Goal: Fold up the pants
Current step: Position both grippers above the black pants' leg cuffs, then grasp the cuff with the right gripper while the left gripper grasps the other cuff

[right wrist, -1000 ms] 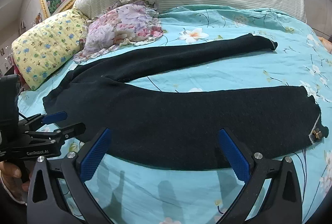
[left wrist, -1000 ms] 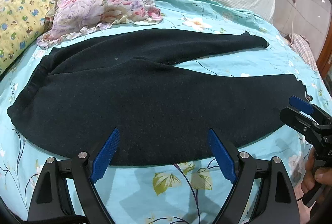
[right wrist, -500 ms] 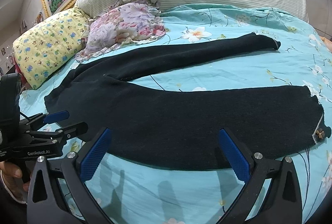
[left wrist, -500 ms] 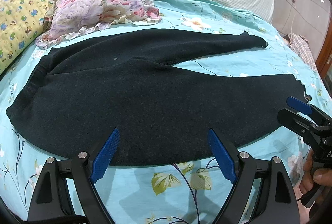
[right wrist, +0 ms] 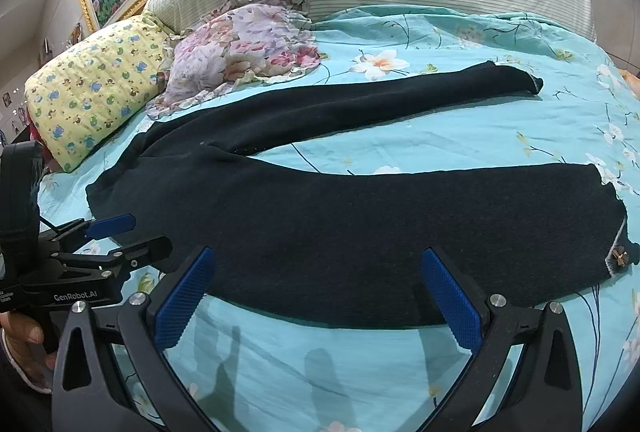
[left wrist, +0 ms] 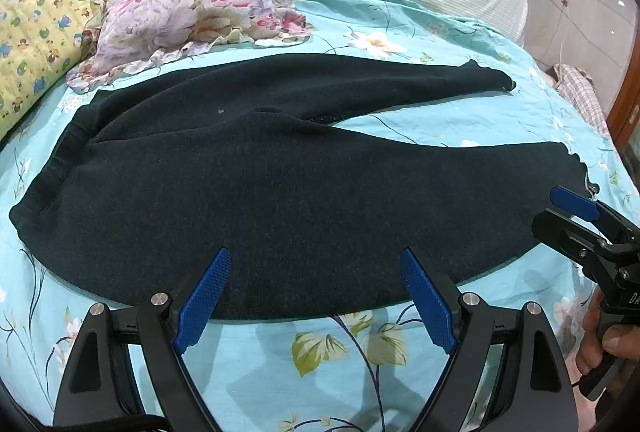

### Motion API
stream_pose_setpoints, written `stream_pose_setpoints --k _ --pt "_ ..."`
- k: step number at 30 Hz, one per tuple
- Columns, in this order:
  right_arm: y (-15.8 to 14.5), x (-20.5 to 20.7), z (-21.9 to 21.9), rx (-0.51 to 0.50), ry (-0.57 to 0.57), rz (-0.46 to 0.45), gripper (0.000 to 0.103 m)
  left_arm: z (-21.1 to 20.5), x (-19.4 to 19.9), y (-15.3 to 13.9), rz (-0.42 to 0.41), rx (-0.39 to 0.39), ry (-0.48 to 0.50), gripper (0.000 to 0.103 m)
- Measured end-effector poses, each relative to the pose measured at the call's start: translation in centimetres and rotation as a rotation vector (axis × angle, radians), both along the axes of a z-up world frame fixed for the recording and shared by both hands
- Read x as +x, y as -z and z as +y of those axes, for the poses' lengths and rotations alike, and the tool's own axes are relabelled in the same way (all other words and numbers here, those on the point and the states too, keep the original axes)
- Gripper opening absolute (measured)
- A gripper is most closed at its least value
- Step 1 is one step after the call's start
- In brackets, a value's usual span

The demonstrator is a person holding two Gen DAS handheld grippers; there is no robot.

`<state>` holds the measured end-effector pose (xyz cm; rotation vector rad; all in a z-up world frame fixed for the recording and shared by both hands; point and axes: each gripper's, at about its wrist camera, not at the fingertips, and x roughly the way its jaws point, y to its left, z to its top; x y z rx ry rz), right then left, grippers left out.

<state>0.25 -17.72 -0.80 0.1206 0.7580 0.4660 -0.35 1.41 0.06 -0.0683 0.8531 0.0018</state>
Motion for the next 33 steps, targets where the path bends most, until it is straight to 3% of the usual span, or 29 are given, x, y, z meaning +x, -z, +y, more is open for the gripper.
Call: stream_pose_setpoints --k 21,33 --pt "-0.5 1.8 -1.2 0.012 0.049 0.058 0.103 0.3 2.2 -0.7 0.016 0.019 0.081 0.087" --pt "-2.3 6.9 -4.1 0.016 0.113 0.090 0.103 0.5 8.8 -4.0 -0.017 0.029 0.234 0.087"
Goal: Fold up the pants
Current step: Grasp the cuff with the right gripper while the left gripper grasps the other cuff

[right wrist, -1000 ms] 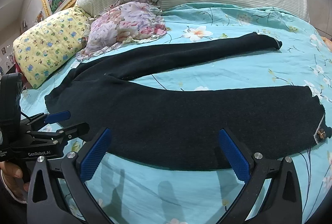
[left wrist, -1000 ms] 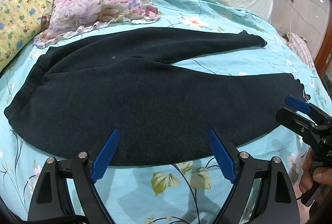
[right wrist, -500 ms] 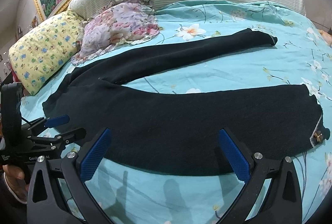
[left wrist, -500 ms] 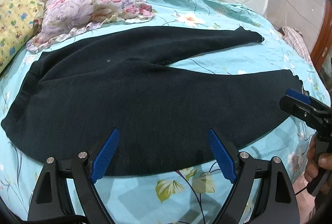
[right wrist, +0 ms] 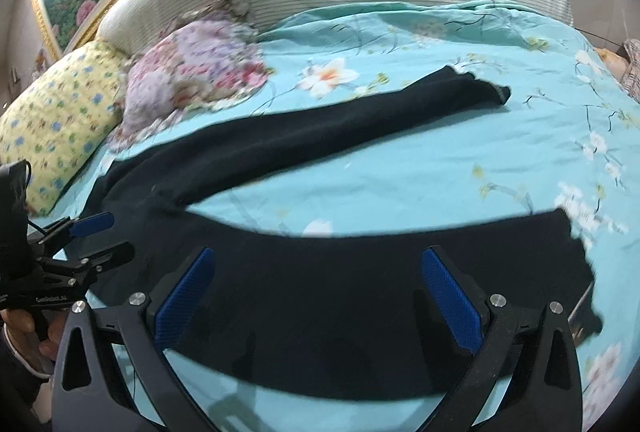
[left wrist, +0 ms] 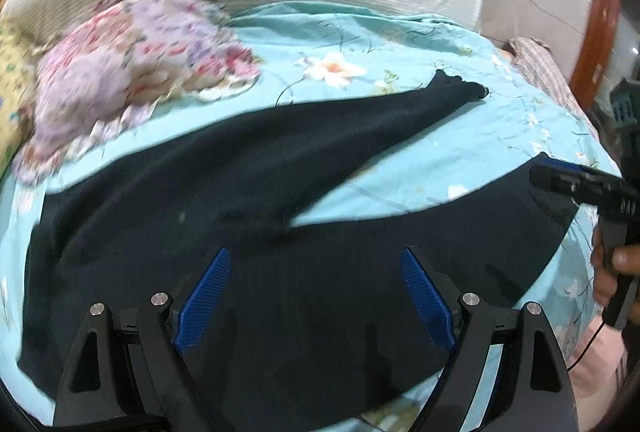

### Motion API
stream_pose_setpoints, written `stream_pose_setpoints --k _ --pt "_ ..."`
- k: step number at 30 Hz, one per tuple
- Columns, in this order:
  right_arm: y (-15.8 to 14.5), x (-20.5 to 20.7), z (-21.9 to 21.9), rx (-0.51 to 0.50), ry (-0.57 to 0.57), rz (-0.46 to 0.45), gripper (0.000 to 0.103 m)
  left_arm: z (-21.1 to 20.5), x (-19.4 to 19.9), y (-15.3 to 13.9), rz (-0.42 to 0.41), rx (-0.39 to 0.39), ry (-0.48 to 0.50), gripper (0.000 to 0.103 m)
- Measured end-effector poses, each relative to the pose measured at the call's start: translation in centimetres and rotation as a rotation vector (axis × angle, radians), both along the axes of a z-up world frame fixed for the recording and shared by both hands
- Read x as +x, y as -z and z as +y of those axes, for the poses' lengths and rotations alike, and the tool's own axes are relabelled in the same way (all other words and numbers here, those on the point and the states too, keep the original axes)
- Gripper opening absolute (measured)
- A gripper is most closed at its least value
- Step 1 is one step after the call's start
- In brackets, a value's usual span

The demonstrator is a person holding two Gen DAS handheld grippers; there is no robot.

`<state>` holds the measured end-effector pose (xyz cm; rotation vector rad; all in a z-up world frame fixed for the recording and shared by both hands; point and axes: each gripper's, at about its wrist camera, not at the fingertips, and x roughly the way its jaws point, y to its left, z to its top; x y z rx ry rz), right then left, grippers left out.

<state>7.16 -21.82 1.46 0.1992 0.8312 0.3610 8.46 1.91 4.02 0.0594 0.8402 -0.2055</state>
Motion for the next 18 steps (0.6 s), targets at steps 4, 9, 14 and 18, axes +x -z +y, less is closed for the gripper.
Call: stream_pose_setpoints --k 4,9,14,18 --pt "-0.6 2.8 -1.9 0.047 0.046 0.034 0.103 0.1 3.3 -0.5 0.031 0.003 0.071 0.087" --pt "-1.2 6.2 -3.5 0.068 0.103 0.063 0.103 -0.3 7.7 -1.1 0.056 0.015 0.144 0.087" --pt "-1.2 9.6 -5.1 0.081 0.163 0.094 0.103 -0.8 12.5 -0.7 0.093 0.045 0.215 0.087" --pt "-0.7 12.7 -6.9 0.113 0.233 0.139 0.103 -1.2 16.2 0.2 0.142 0.055 0.275 0.087"
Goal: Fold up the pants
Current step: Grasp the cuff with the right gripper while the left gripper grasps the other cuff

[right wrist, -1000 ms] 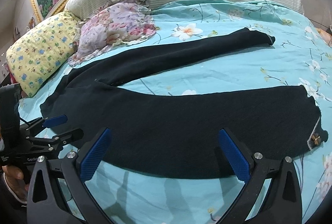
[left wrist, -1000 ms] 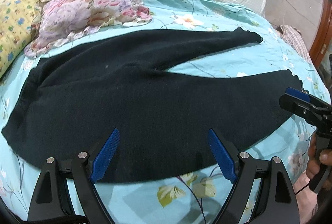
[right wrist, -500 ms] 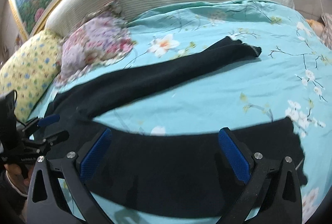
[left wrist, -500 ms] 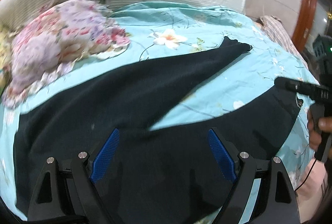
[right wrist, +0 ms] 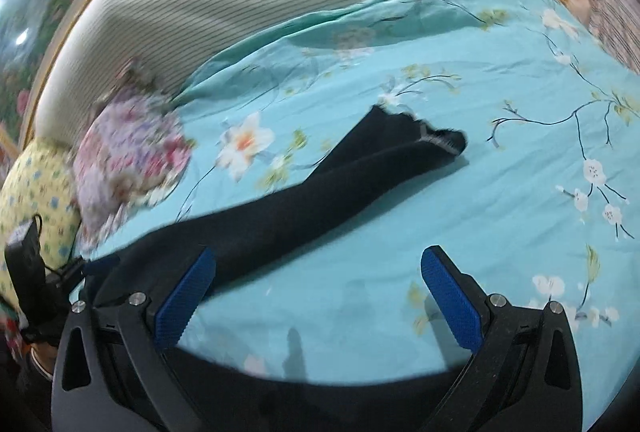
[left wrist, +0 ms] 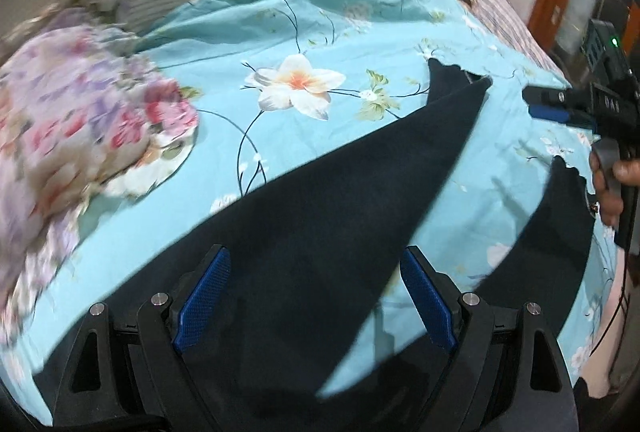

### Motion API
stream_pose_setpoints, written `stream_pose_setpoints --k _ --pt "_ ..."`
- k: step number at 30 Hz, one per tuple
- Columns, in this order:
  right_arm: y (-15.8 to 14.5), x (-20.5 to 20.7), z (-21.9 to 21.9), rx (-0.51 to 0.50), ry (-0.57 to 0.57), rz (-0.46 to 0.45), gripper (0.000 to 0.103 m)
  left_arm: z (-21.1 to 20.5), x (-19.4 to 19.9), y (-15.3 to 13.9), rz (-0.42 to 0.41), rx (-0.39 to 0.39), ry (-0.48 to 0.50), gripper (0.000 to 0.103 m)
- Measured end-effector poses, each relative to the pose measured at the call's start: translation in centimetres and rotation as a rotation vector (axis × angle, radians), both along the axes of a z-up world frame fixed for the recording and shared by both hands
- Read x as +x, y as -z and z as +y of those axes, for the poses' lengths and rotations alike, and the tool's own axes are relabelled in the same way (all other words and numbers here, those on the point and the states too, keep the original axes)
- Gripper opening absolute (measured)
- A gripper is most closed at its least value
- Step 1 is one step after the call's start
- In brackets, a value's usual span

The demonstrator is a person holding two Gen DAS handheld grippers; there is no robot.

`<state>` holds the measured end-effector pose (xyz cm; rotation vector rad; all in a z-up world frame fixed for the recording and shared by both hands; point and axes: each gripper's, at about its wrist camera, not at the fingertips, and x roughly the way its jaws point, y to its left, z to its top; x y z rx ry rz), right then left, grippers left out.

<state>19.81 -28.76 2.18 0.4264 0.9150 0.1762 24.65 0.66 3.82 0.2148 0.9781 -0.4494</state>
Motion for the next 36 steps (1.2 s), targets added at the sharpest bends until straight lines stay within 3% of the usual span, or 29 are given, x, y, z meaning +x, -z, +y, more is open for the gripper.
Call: stream_pose_setpoints --k 3,11,14,16,17,19,20,22,24,28,36 --pt "0.6 1.8 -1.6 0.013 0.059 0.036 0.103 -0.3 2.5 0.8 0.025 0.012 0.028 0.087" --pt "4.3 5.6 -5.6 0.208 0.189 0.159 0.099 -1.8 7.3 2.2 0.091 0.008 0.171 0.087" --pt "5.0 6.5 -5.9 0.235 0.212 0.171 0.093 -2.2 8.8 3.2 0.133 0.013 0.188 0.087" --pt "5.6 7.0 -5.9 0.244 0.220 0.192 0.082 -2.3 9.7 4.5 0.181 0.022 0.181 0.087" --pt "5.8 7.1 -5.9 0.244 0.223 0.200 0.078 -2.4 9.9 4.9 0.193 0.022 0.180 0.084" --pt "5.9 7.2 -5.8 0.226 0.226 0.206 0.059 -2.4 9.6 5.3 0.197 0.020 0.193 0.080" --pt "5.9 7.1 -5.8 0.222 0.228 0.203 0.053 -2.5 9.4 5.3 0.189 0.020 0.200 0.073" --pt "5.8 6.9 -5.9 0.233 0.224 0.195 0.034 -2.6 8.9 5.2 0.200 0.001 0.220 0.051" --pt "5.6 6.6 -6.0 0.224 0.222 0.185 0.023 -2.4 8.2 4.9 0.212 -0.021 0.230 0.019" --pt "4.5 5.4 -5.6 0.208 0.205 0.154 0.013 -1.8 5.4 2.9 0.175 -0.075 0.246 0.012" --pt "2.2 0.8 -5.4 0.202 0.169 0.105 0.010 -1.5 -2.3 -0.2 0.098 -0.140 0.264 0.009"
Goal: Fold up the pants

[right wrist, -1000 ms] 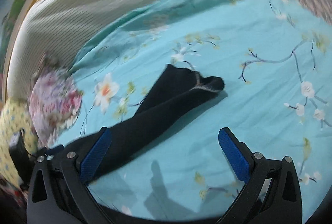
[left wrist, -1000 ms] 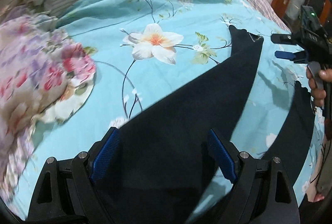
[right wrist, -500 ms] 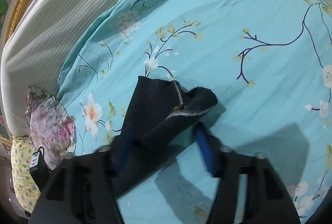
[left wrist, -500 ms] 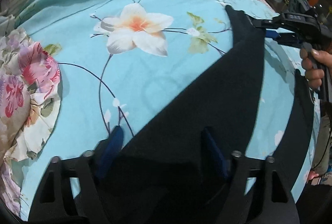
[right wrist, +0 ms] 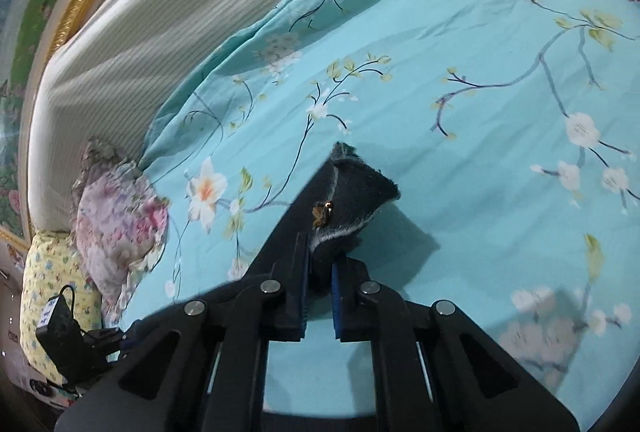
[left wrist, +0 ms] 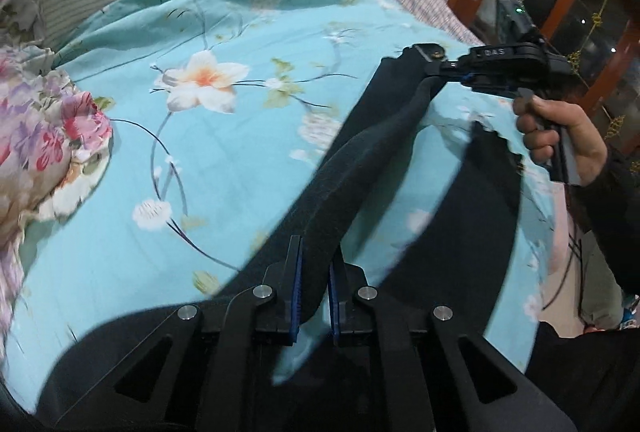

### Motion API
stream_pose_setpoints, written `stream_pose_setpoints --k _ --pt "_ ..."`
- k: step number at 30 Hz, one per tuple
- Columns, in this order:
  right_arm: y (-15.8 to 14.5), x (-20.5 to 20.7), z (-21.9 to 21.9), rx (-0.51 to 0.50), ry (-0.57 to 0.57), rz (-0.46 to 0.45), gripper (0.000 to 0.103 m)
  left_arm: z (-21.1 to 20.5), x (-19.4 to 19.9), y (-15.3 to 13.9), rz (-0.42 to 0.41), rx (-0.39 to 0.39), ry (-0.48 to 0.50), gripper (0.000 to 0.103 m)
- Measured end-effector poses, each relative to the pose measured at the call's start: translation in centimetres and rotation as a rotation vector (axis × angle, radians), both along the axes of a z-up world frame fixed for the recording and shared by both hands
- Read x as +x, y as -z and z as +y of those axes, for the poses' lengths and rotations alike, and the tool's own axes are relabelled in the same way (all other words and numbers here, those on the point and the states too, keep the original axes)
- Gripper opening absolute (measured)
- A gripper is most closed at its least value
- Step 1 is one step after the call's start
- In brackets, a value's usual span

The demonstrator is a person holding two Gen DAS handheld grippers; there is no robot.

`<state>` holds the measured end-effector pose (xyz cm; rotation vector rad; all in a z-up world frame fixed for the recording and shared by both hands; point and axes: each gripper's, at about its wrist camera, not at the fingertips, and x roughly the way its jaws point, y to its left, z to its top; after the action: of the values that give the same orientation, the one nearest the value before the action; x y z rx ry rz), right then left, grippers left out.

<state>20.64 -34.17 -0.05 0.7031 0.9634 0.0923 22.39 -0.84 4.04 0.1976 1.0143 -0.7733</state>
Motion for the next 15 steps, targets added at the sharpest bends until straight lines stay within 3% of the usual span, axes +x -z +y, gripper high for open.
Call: stream_pose_setpoints --k 7,15 --pt "-1.9 -4.9 -0.4 0.019 -0.012 -0.040 0.008 -0.8 -6.6 -0.9 -0.022 -0.052 0.005 0.009" --pt "-2.2 -11.0 -1.2 0.040 0.011 -0.044 0.008 -0.6 -11.3 -0.1 -0.014 -0.078 -0.006 0.009"
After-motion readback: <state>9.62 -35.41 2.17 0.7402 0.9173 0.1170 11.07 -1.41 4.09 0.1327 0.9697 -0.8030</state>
